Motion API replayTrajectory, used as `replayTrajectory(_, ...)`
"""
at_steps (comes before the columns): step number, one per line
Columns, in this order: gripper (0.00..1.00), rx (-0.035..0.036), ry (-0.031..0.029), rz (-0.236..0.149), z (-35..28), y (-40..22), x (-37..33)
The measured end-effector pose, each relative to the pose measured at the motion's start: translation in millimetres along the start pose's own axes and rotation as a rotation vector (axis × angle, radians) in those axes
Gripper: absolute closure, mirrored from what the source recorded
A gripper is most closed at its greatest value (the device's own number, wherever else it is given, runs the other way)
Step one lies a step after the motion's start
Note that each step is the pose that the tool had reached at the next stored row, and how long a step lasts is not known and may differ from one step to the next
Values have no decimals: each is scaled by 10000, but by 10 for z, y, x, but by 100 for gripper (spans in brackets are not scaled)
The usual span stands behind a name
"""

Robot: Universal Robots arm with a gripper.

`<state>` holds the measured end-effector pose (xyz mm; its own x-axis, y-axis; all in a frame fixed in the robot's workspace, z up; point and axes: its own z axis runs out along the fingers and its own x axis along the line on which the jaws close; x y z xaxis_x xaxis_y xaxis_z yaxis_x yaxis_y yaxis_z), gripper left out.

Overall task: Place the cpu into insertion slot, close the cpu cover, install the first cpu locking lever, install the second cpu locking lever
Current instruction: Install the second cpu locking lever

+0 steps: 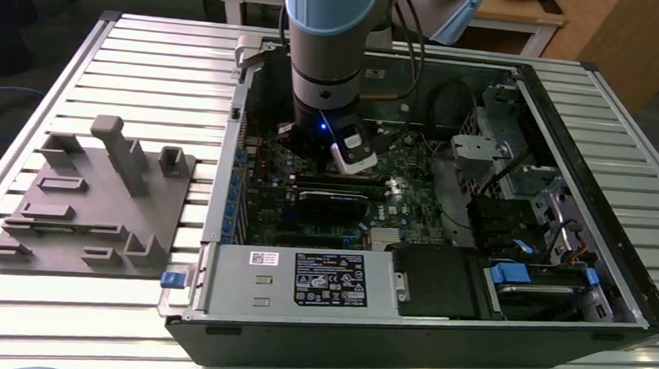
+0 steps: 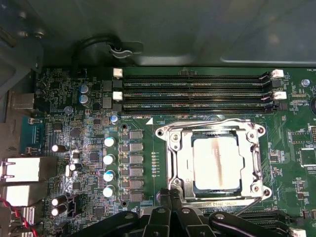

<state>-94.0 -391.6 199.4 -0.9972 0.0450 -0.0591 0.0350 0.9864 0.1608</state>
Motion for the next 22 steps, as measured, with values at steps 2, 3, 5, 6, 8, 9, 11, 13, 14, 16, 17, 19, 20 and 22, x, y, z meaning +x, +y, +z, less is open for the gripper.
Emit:
replayTrajectory(2,90,3,2,0,-8,1,0)
replayTrajectory(3,90,1,1,0,-13,2,-1)
replayTrajectory(5,90,1,0,0,-29,5,-2)
replayTrajectory(6,90,0,0,0,-40,7,-2)
replayTrajectory(8,90,0,0,0,-68,11,-4)
replayTrajectory(9,90,1,0,0,-85,14,-5)
replayTrajectory(11,90,0,0,1,-124,20,-7)
replayTrajectory(13,90,1,1,0,-168,28,-10)
replayTrajectory(14,90,2,1,0,-185,30,-11)
replayTrajectory(16,90,-1,-1,0,-193,32,-12)
replayTrajectory(17,90,-2,-1,0,-193,32,-12)
replayTrajectory(19,90,-1,0,0,-194,32,-12)
replayTrajectory(20,90,0,0,0,-195,32,-12)
replayTrajectory(22,90,4,2,0,-201,32,-12)
